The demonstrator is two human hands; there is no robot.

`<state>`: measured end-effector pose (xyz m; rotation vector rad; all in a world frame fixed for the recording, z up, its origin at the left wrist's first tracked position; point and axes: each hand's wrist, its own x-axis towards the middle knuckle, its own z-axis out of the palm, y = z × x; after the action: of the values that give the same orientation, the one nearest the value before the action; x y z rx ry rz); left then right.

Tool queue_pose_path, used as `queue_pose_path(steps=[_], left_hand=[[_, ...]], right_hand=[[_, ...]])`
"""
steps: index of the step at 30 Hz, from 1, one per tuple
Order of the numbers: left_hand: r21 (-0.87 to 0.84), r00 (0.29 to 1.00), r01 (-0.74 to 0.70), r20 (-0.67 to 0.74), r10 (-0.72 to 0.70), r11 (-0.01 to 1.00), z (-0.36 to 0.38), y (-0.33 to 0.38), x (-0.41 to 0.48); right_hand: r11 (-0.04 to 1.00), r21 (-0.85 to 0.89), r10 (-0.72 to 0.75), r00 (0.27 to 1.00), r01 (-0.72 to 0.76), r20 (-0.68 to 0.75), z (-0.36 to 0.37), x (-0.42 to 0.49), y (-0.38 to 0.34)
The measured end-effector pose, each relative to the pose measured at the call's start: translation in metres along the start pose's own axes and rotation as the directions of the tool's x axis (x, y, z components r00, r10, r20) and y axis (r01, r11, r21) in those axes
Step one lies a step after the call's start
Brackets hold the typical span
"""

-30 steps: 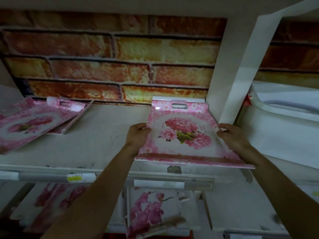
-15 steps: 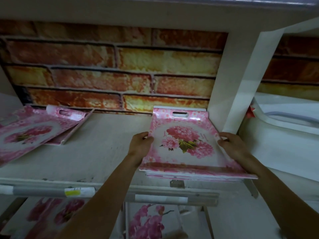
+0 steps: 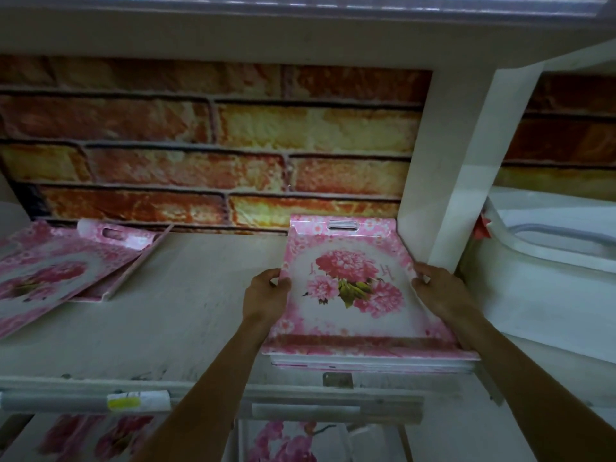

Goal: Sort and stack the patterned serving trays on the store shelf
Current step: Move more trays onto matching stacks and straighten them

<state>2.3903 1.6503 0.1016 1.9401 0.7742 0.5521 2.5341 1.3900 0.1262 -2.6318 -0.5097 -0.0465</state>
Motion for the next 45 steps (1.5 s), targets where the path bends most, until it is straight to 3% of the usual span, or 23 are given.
queue_pose_path(steps=[3,13,17,24,45], left_hand=[[0.01,1.0,0.014,-0.019,-0.014,1.0,0.004,-0.001,0.001],[-0.083,0.998,0.015,-0.058,-0.02,0.996,0.012,-0.006,0.001],[-0.146,0.998,0.023,-0.055,-0.032,0.989,0.012,-0.01,0.004],[-0.222,0.997,0.038,-0.06,-0.053,0.974,0.016,-0.014,0.008],[-0.223,0.998,0.016,-0.056,-0.029,0.975,0.014,-0.013,0.005]], right_hand=[[0.985,-0.165,-0.047,0.999,0.047,0.002,0.0,0.004,0.002],[0.903,-0.409,-0.159,0.987,0.133,-0.03,0.006,0.005,0.011],[0.938,-0.332,-0.12,0.991,0.095,-0.057,0.011,0.006,0.014],[0.996,-0.084,-0.036,0.999,0.038,0.029,0.011,0.002,0.015],[0.999,-0.045,-0.027,0.997,0.03,0.069,0.014,0.002,0.015]])
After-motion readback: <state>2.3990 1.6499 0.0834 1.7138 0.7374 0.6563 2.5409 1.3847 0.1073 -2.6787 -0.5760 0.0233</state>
